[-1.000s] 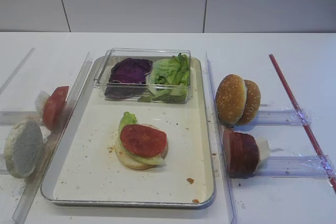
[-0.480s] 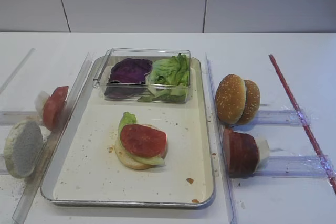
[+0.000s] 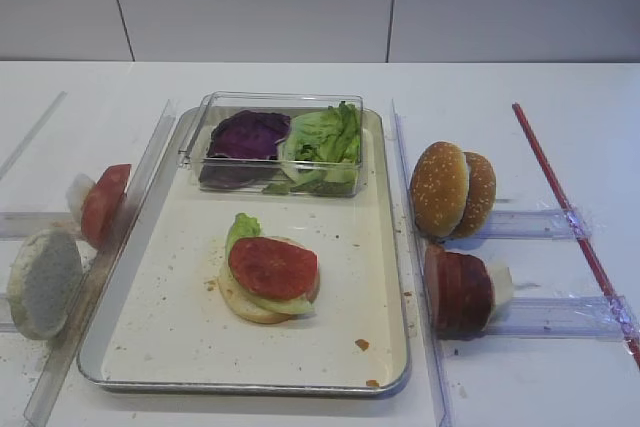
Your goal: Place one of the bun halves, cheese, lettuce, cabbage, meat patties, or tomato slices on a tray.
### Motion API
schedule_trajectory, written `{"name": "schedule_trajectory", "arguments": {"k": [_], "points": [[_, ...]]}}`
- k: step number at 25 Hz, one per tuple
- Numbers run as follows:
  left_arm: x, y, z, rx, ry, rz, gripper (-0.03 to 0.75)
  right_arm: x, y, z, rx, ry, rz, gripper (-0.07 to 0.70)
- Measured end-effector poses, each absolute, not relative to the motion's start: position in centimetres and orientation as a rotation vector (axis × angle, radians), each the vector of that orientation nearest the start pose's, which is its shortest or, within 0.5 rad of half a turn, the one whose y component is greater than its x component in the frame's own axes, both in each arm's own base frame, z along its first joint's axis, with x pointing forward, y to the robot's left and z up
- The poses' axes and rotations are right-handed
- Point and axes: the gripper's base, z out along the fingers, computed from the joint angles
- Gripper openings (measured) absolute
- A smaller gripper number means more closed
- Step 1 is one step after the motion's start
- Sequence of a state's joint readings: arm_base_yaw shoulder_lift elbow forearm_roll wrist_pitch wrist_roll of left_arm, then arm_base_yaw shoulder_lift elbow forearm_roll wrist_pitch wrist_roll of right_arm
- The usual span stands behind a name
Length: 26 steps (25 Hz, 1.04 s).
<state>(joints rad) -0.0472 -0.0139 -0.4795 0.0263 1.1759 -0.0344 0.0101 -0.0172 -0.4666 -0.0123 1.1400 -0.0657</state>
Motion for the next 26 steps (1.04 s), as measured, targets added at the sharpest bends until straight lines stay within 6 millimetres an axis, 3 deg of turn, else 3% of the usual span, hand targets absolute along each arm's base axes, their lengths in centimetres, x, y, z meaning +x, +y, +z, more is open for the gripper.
{"name": "schedule_trajectory", "arguments": {"k": [26], "points": [[-0.99, 0.27, 26.25, 0.018, 2.166, -0.011, 0.236, -0.73, -0.11, 26.17, -0.08, 2.139, -0.048, 0.455]]}}
